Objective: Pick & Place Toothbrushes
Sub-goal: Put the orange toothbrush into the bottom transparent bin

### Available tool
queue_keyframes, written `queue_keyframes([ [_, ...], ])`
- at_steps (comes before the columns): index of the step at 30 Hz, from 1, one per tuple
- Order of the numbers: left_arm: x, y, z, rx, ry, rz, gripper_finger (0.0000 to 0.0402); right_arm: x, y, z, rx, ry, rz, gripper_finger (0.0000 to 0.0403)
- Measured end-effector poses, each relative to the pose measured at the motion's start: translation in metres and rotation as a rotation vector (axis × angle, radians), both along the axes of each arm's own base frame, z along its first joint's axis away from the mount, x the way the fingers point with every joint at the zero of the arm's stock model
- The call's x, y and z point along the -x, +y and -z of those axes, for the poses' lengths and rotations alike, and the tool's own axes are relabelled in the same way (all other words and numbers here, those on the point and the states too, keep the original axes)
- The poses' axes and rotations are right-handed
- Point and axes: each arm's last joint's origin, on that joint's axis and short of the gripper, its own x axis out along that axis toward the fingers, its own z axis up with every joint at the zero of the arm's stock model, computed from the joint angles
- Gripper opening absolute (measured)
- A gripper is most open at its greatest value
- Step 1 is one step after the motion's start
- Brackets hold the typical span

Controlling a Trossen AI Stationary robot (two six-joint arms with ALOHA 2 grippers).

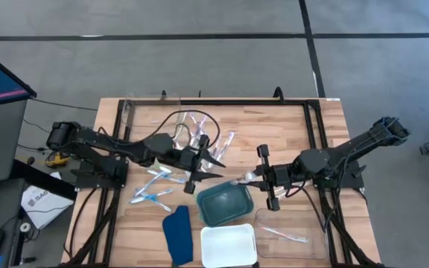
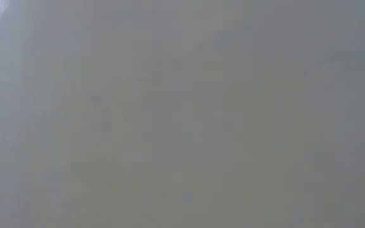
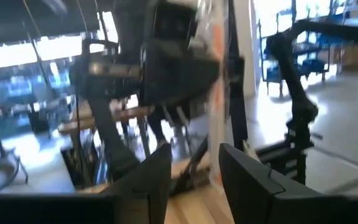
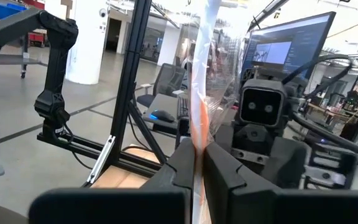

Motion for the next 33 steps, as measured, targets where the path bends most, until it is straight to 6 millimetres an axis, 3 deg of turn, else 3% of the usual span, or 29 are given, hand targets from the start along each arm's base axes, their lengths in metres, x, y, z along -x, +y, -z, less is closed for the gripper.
queue_keyframes([
  [12, -0.003, -0.001, 0.003, -0.024, 0.033, -0.049, 0.0138, -0.004, -0.009, 0.003, 0.007, 0.031, 0.066, 0.0008],
  [23, -0.015, 0.000, 0.021, -0.029, 0.083, -0.077, 0.0161, -0.037, -0.024, 0.029, 0.024, 0.081, 0.153, 0.0008],
  [33, -0.015, 0.002, 0.023, -0.034, 0.111, -0.108, 0.0188, -0.028, -0.016, 0.020, 0.017, 0.050, 0.120, 0.0009],
])
